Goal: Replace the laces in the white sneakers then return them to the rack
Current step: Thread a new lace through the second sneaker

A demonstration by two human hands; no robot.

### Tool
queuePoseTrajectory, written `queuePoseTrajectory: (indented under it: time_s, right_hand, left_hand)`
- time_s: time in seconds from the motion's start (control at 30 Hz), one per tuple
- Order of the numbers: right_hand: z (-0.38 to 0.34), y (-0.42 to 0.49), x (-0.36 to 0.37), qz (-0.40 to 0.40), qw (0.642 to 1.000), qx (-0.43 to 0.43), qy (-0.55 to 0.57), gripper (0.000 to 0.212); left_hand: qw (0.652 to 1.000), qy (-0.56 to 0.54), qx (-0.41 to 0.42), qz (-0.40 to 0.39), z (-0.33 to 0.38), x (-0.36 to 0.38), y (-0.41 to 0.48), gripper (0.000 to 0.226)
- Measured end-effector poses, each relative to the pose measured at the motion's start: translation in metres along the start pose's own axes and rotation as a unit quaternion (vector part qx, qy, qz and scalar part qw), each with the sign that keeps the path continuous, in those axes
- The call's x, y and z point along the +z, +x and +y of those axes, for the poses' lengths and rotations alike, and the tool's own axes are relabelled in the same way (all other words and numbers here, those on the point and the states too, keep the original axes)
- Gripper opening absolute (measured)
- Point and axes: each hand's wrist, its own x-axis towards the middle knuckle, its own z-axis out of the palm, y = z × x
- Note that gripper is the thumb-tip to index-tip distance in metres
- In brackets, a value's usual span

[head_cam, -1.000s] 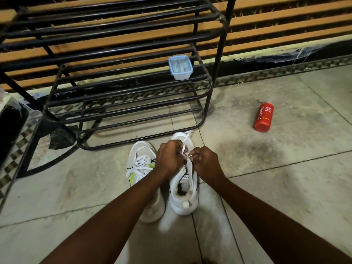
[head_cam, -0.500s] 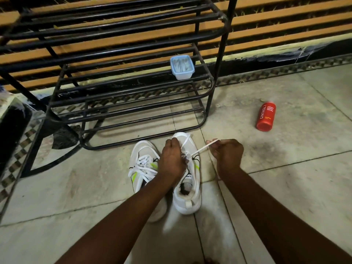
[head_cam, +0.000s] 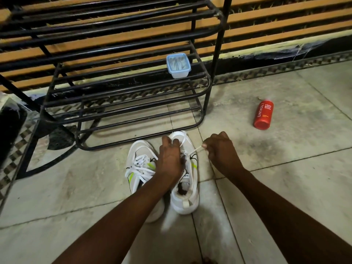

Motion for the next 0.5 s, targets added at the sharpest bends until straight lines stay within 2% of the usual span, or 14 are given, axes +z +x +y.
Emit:
queuePoseTrajectory:
  time_s: [0.13, 0.2, 0.27, 0.33, 0.4, 0.43, 0.5]
  right_hand:
    - [-0.012, -0.001, 0.011, 0.026, 0.999, 0.026, -0.004, 0.02]
    - [-0.01, -0.001, 0.008, 0.085, 0.995, 0.055, 0.007, 0.022]
    - [-0.006, 0.001, -0.003, 0.181, 0.972, 0.14, 0.05, 0.027]
    - [0.001, 0.007, -0.015, 0.241, 0.928, 0.247, 0.141, 0.028]
    - [0.007, 0.014, -0.023, 0.266, 0.855, 0.324, 0.304, 0.029]
    - [0.009, 0.016, -0.024, 0.271, 0.793, 0.351, 0.417, 0.028]
    - [0.002, 0.014, -0.02, 0.24, 0.591, 0.39, 0.664, 0.027]
  left_hand:
    - [1.0, -0.004, -0.012, 0.002, 0.0, 0.002, -0.003, 0.05]
    - [1.0, 0.007, -0.003, -0.003, -0.001, 0.004, -0.002, 0.049]
    - [1.0, 0.013, 0.006, -0.004, 0.0, 0.005, -0.002, 0.054]
    - [1.0, 0.004, 0.003, 0.003, 0.001, 0.006, -0.002, 0.063]
    - [1.0, -0.016, 0.0, 0.013, 0.001, 0.007, -0.003, 0.074]
    - [1.0, -0.026, 0.002, 0.017, 0.0, 0.007, -0.003, 0.078]
    - [0.999, -0.041, 0.008, 0.027, -0.001, 0.008, -0.003, 0.08]
